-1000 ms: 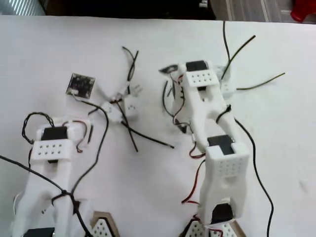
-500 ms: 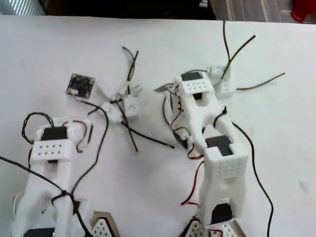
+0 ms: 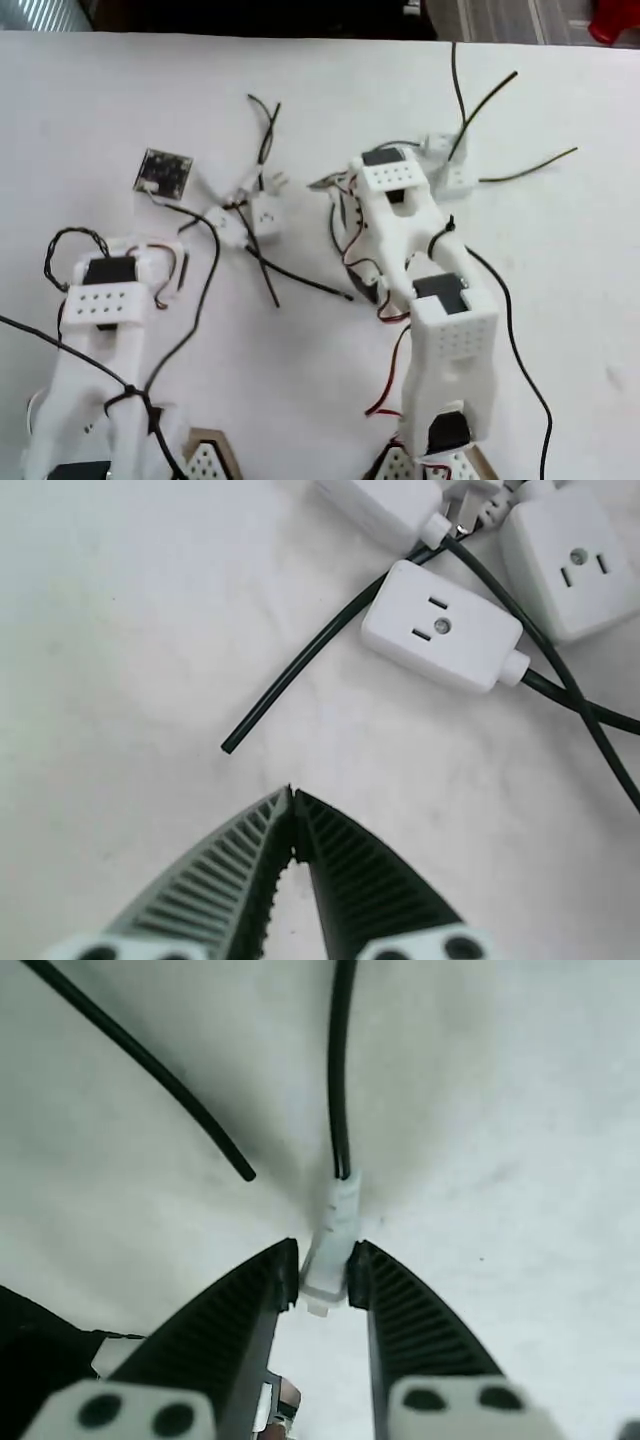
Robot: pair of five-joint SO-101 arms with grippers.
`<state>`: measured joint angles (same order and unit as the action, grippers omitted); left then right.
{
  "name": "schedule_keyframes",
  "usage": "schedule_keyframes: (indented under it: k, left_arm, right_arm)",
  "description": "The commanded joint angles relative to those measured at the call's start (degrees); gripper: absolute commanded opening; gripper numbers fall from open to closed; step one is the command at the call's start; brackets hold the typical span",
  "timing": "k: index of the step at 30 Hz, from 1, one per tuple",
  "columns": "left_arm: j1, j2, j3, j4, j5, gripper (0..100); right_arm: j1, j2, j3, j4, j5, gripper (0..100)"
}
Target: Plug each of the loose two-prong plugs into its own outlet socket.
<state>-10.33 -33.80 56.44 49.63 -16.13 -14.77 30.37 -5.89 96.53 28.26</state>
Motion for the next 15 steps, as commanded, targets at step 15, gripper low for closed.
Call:
schedule_keyframes:
  k: [15]
  left_arm:
    - [-0.5, -1.8, -0.1, -1.0, 0.7, 2]
  right_arm:
    - [0.2, 2.7, -2.0, -0.2, 0.5, 7.9]
